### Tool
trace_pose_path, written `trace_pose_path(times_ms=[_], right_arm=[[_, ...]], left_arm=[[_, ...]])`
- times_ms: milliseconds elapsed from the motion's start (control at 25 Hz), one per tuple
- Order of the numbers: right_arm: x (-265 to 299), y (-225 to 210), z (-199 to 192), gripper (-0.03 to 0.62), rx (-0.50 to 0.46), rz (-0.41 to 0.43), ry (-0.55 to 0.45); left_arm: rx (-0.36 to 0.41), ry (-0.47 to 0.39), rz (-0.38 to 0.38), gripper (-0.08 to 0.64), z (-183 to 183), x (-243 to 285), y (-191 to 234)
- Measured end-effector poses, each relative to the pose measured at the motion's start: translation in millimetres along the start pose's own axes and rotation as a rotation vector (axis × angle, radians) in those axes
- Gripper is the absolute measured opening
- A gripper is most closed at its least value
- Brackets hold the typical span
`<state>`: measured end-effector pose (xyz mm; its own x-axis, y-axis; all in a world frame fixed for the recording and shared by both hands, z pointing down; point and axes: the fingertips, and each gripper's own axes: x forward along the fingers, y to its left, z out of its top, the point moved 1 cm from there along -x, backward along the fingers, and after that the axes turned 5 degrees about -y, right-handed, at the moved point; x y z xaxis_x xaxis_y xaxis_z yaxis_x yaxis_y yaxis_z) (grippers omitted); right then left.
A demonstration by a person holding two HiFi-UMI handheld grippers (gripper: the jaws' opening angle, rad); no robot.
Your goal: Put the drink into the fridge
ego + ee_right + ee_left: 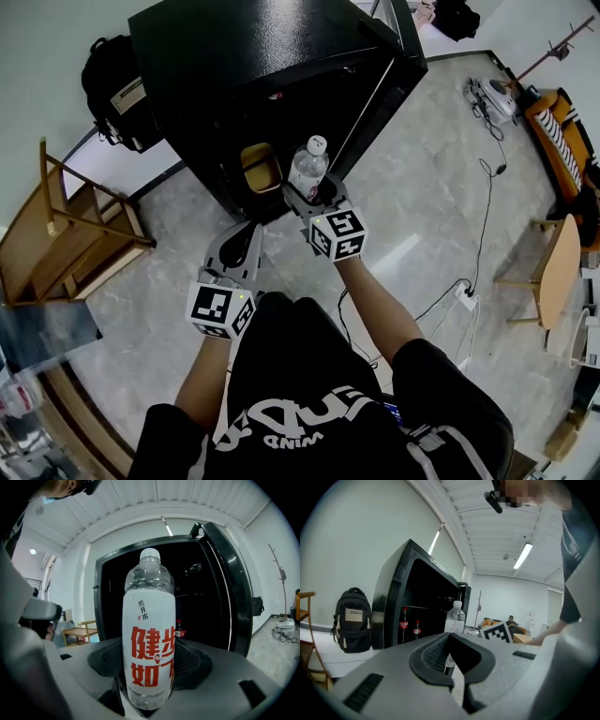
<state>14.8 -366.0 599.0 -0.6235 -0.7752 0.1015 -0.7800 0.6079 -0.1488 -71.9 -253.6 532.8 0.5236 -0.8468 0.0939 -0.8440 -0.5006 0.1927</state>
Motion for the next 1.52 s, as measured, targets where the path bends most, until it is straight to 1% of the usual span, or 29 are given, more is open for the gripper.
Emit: trace_pose_path(times_ms=[160,320,480,600,800,920,1120,1280,1520], right_arm=[[39.5,-9.2,-14.7,0.301,-0.018,0.006,0.004],[72.9,-15.8,-31.4,0.301,-0.056,0.024,0.006],[102.3,-27.0,-46.3,0.301,-0.047,0.009,0.013],[121.8,-36.0,-52.8,0.301,-0.054,0.0,0.018],[149.2,-42.4,-56.3,0.301,-0.085,0.012,-0.002],[162.5,-46.6,-58.4,0.301,-0.097,0.012,-0.01],[177.6,-53.0,-66.8,0.301,-0.084,0.006,-0.02],[189.2,-53.1,-80.2,0.301,-0.119,0.015,-0.001],[199.0,-51.2,-84.1,0.302,-0.148,0.043,-0.02]], left_arm=[[0.001,0.004,0.017,0.008,-11.1,2.7,15.4],[-0.007,0.01,0.014,0.008,-29.3,6.5,22.8],[-0.015,0.031,0.008,0.008,-45.8,9.3,25.5],[-0.022,0.039,0.008,0.008,-54.0,12.3,27.0],[-0.033,0.048,0.012,0.008,-63.5,17.5,34.0],[-0.034,0.052,0.016,0.008,-67.8,19.9,37.9],[-0.021,0.06,0.023,0.008,-73.9,19.6,43.5],[-0.026,0.076,0.027,0.008,-83.2,19.1,47.7],[-0.036,0.093,0.04,0.008,-92.4,13.7,51.4]])
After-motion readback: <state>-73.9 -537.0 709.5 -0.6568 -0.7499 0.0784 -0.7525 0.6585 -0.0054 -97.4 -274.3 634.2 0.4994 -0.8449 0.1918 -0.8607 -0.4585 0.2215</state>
